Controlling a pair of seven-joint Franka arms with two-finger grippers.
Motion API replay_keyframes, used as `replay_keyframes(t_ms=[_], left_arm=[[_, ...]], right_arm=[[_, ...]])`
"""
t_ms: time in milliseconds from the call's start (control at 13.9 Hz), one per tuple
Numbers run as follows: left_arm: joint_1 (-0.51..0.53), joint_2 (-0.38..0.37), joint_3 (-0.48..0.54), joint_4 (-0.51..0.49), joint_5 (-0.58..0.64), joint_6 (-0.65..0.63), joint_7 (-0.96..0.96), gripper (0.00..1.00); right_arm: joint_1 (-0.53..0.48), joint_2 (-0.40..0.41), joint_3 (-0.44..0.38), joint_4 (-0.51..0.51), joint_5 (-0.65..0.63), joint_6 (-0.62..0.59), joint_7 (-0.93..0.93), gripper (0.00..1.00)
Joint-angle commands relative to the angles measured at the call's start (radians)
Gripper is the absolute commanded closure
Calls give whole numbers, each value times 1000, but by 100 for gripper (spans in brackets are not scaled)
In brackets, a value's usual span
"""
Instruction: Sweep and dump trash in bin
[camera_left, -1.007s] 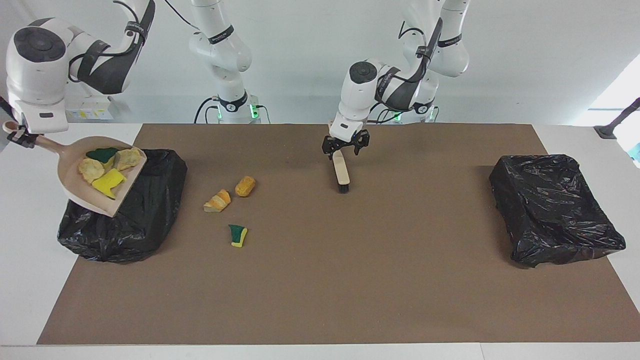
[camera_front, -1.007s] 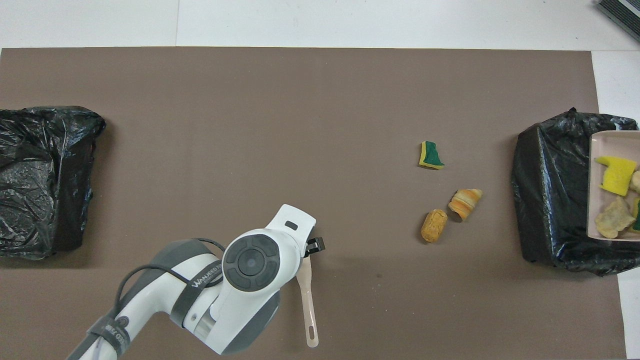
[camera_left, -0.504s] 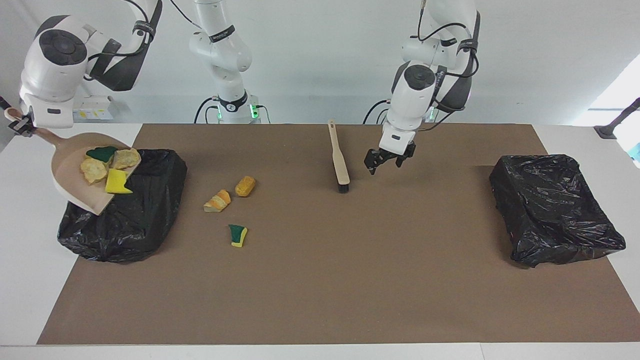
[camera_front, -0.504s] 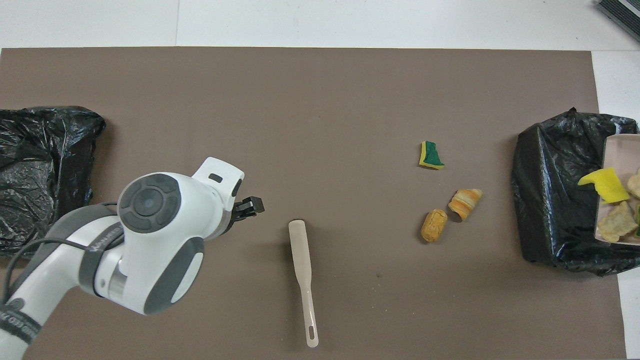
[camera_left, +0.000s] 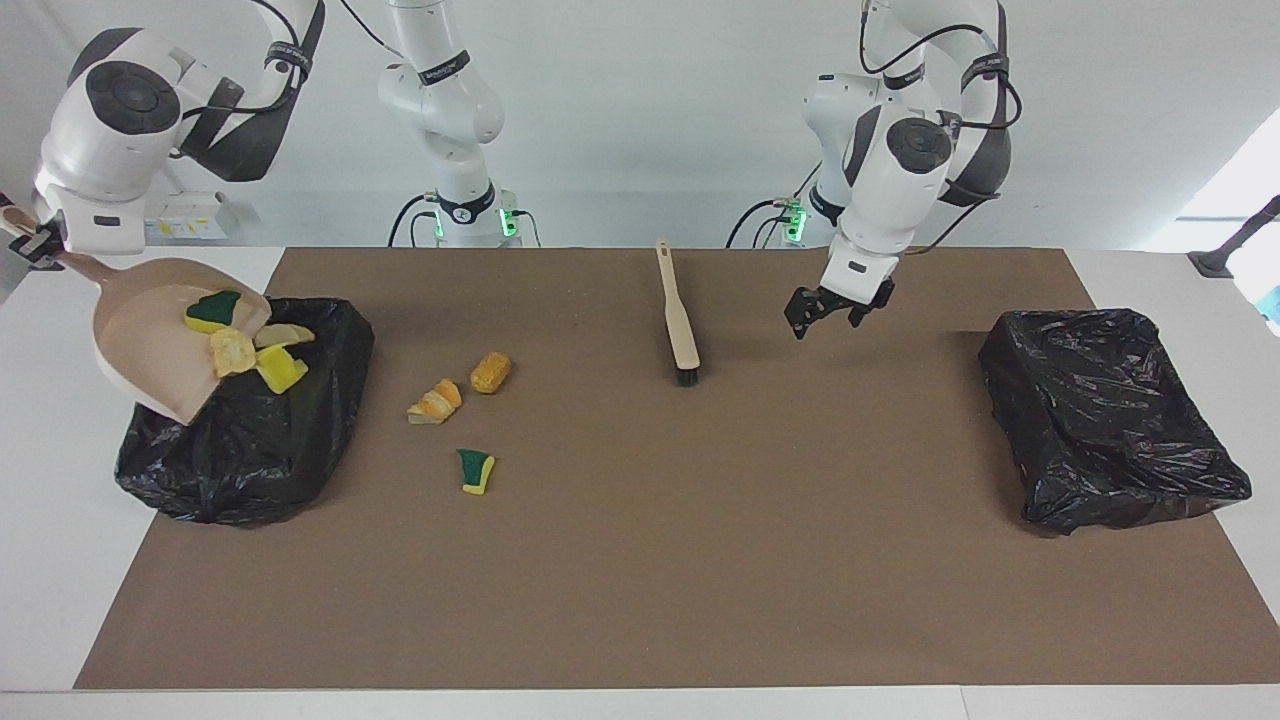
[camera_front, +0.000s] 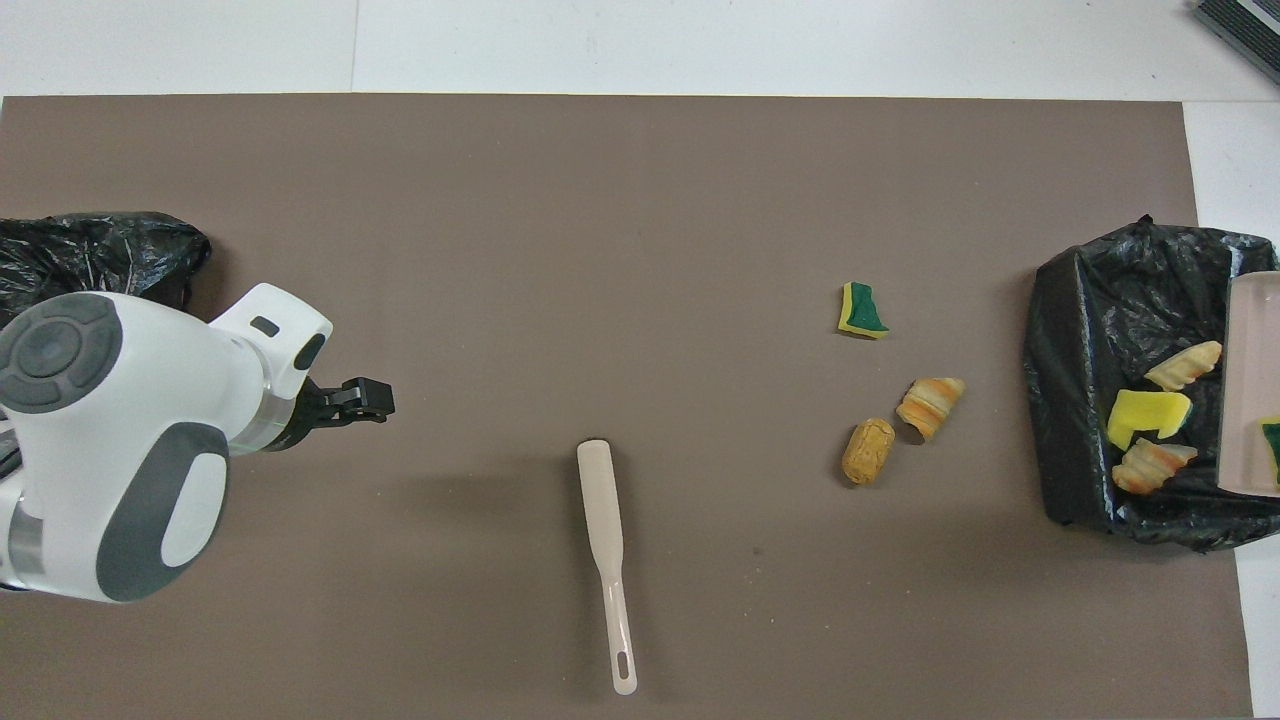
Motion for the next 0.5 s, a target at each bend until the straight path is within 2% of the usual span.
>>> replay_keyframes(t_ms=[0, 216, 432], left_arm=[[112, -18, -13, -6, 12, -16, 147, 0], [197, -32, -13, 9, 11, -17, 302, 0], [203, -18, -13, 101, 11, -66, 305, 0]], right_arm=[[-2, 17, 8, 46, -28, -21, -53, 100], [23, 41, 10, 95, -70, -10, -70, 100], [11, 29, 10, 44, -44, 8, 0, 100]])
